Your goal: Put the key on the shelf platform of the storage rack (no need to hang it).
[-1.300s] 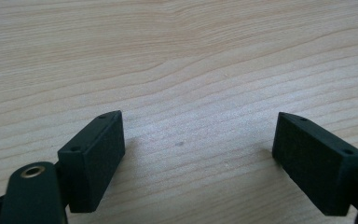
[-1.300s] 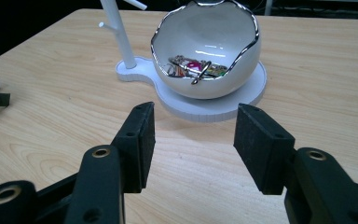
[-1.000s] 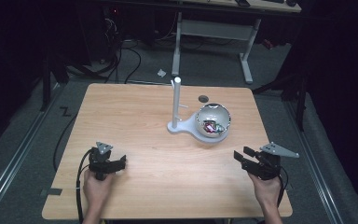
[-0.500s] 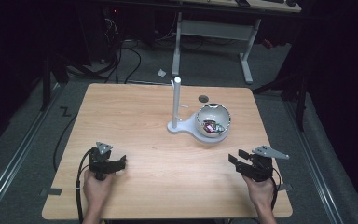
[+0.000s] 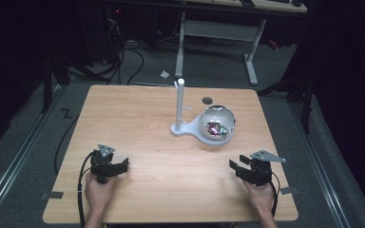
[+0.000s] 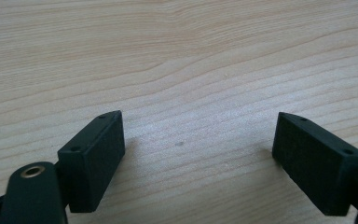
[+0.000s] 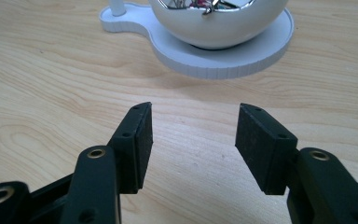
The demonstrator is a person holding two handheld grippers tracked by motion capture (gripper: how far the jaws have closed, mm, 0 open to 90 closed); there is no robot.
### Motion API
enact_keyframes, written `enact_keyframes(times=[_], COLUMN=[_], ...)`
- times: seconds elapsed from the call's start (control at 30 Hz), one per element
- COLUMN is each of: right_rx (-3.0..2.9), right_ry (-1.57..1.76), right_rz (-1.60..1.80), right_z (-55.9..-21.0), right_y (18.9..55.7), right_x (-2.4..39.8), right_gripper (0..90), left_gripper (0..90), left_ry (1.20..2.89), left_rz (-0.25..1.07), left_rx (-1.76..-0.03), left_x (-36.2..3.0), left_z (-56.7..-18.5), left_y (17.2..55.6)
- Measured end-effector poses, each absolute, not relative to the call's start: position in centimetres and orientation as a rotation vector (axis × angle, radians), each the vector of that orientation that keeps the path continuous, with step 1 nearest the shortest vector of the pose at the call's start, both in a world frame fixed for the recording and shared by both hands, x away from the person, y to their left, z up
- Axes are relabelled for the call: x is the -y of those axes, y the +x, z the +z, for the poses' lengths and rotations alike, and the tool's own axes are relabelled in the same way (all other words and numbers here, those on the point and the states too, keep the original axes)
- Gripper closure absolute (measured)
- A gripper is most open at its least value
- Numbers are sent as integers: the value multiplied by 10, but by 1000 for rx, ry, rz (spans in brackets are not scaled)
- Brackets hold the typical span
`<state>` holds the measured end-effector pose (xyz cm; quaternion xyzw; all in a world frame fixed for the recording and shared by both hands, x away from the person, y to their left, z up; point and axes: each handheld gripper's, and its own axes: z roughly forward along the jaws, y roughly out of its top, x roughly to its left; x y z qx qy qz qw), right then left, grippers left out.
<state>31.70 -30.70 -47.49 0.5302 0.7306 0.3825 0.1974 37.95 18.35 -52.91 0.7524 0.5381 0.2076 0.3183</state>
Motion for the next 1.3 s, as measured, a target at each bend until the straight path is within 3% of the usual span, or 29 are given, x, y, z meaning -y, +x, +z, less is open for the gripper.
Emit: enact_keyframes(times=[1.3], right_rx=[-2012], right_ry=[1536], right_rz=[837], right_z=[-508], right_y=[334], right_x=[324], right_gripper=[423], left_gripper=[172], left_ry=[1977], left_rz=[547], left_rx=[-1417], left_x=[-183], left_z=[-529], left_y=[380])
